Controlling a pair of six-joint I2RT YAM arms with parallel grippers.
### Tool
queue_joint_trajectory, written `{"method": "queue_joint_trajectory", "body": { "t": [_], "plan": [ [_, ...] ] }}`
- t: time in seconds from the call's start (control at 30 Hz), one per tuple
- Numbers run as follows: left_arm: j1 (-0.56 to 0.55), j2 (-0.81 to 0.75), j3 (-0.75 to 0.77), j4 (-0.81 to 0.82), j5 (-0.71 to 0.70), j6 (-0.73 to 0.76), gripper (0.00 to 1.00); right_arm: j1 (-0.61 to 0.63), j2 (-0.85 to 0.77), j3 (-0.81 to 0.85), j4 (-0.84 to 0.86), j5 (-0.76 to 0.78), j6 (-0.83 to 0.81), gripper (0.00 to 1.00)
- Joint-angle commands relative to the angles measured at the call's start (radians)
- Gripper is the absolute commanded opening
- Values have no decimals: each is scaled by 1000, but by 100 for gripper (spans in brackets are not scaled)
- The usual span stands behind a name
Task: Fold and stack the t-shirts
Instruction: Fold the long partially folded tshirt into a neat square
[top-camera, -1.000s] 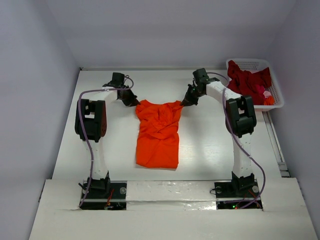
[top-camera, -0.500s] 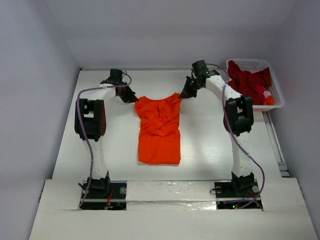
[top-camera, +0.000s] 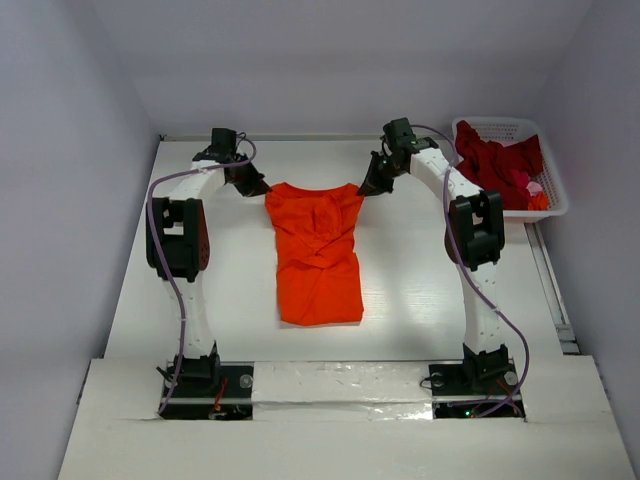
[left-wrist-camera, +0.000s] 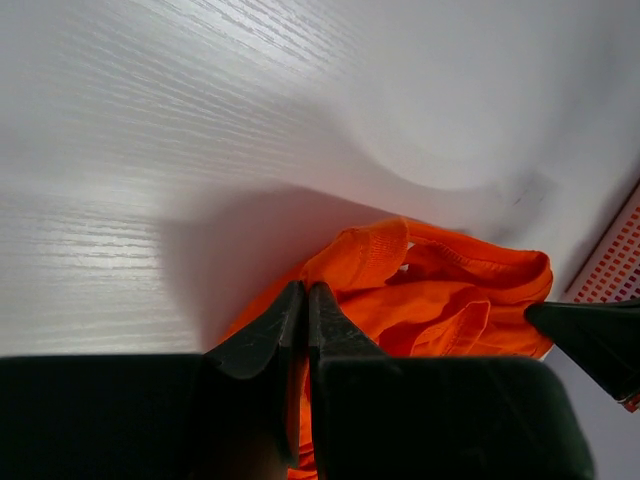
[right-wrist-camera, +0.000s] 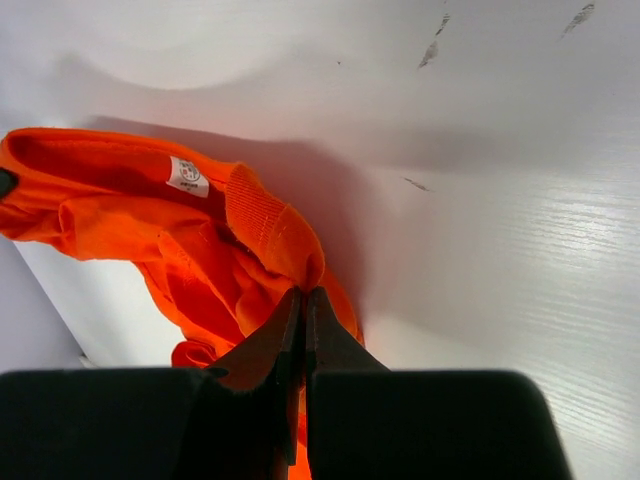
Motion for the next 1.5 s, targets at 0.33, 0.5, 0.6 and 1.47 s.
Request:
{"method": "queue_joint_trajectory", "body": {
  "t": [0.33, 0.5, 0.6, 1.47],
  "plan": [
    [4, -216, -77, -61, 15, 23, 0, 6, -175, -87, -1, -48, -45, 0],
    [4, -269, -92, -81, 20, 17, 0, 6, -216, -153, 23, -66, -44, 0],
    [4, -292, -106, -95, 23, 17, 0, 6, -243, -195, 34, -74, -44, 0],
    [-23, -511, -266, -148, 14, 6, 0, 45, -460, -477, 95, -95, -54, 0]
  ]
}}
